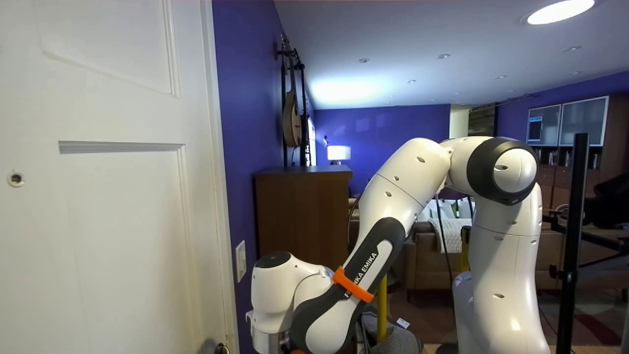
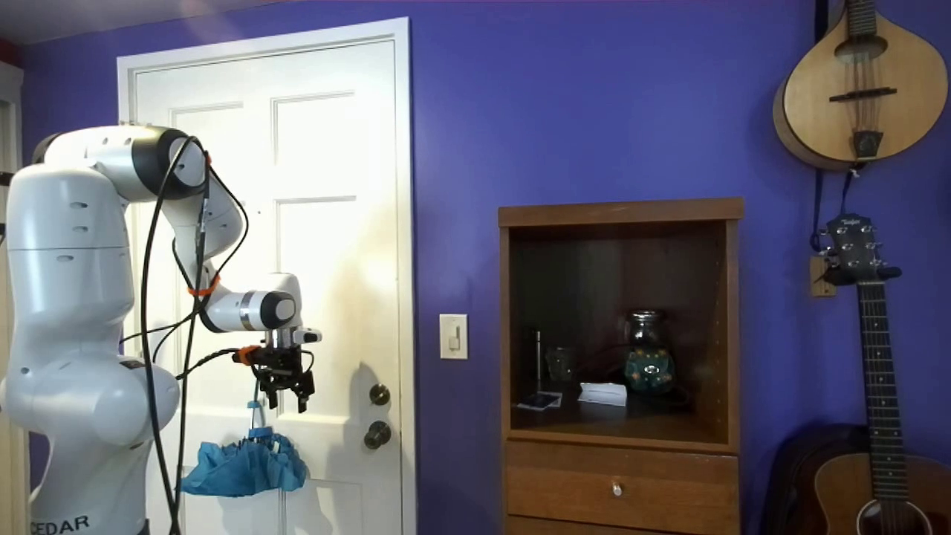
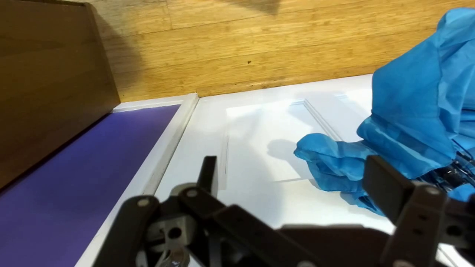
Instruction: Remove the blue umbrella from the door and put it on top of the cabinet on the right
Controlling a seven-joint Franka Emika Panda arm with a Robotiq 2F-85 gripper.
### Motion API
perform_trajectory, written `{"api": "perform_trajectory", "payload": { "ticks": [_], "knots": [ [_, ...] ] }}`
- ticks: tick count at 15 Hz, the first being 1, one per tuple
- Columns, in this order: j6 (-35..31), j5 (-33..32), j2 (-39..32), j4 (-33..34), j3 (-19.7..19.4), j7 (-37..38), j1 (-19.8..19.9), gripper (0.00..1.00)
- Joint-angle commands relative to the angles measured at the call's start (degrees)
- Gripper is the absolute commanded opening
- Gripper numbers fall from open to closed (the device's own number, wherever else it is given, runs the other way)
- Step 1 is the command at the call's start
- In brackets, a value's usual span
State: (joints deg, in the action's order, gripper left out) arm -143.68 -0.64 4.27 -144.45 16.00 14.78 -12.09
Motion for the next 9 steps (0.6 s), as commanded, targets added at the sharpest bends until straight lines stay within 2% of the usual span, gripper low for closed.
{"api": "perform_trajectory", "payload": {
  "ticks": [1, 6, 9],
  "knots": [
    [-0.9, 1.1, -0.8, 0.4, -0.2, -0.7, -1.0, 1.0],
    [-1.1, 4.0, -2.4, 0.8, 3.2, 4.3, -5.0, 1.0],
    [-3.4, 1.2, -2.1, -0.2, 5.5, 11.3, -7.2, 1.0]
  ]
}}
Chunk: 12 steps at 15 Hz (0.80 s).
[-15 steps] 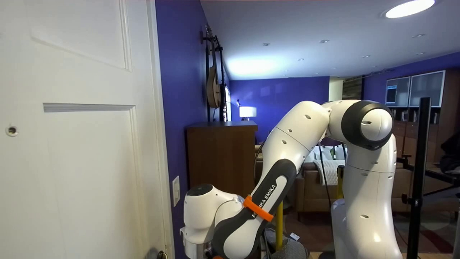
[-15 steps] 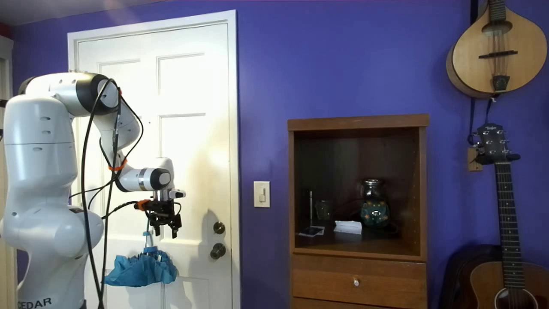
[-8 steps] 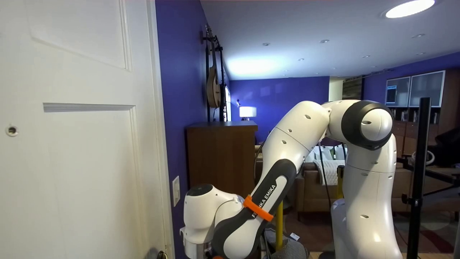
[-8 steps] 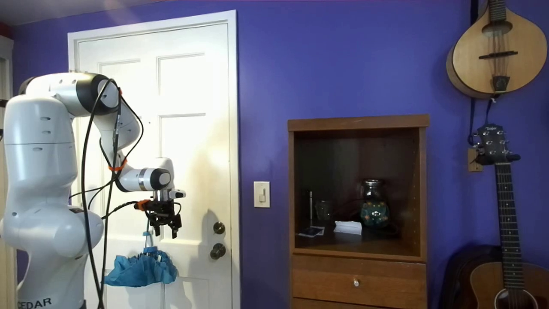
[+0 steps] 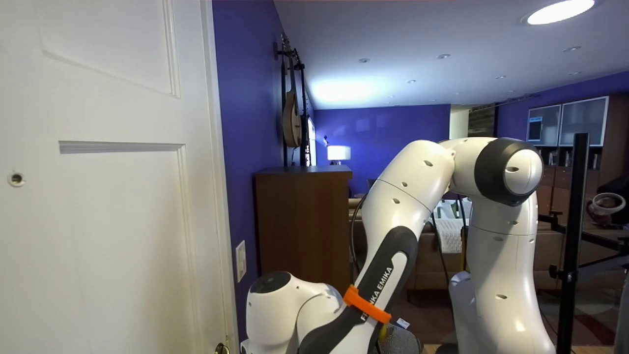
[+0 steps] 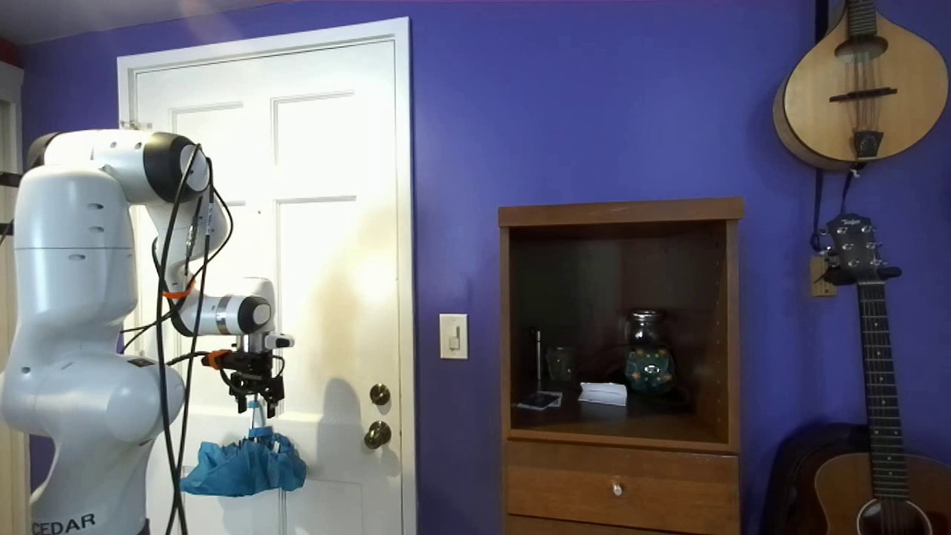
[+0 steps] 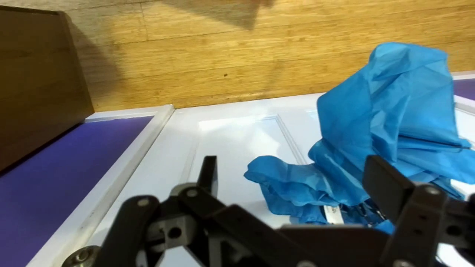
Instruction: Remove the blue umbrella from the door and put it on top of the cabinet on the right
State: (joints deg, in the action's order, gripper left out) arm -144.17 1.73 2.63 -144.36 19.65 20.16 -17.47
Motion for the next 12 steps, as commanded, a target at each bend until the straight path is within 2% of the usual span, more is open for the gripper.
{"api": "perform_trajectory", "payload": {
  "ticks": [1, 3, 6, 7, 12],
  "knots": [
    [-4.9, -3.3, -1.1, -0.3, 2.6, 9.4, -2.3, 1.0],
    [-8.3, -7.6, -3.1, 0.4, 3.7, 15.7, -2.8, 1.0],
    [-10.4, -17.8, -6.5, 2.3, 3.8, 26.1, -3.5, 1.0],
    [-8.8, -12.0, -3.0, 0.2, 3.3, 19.6, -3.7, 1.0],
    [-9.0, -12.8, -3.6, 0.2, 2.9, 20.1, -3.8, 1.0]
  ]
}}
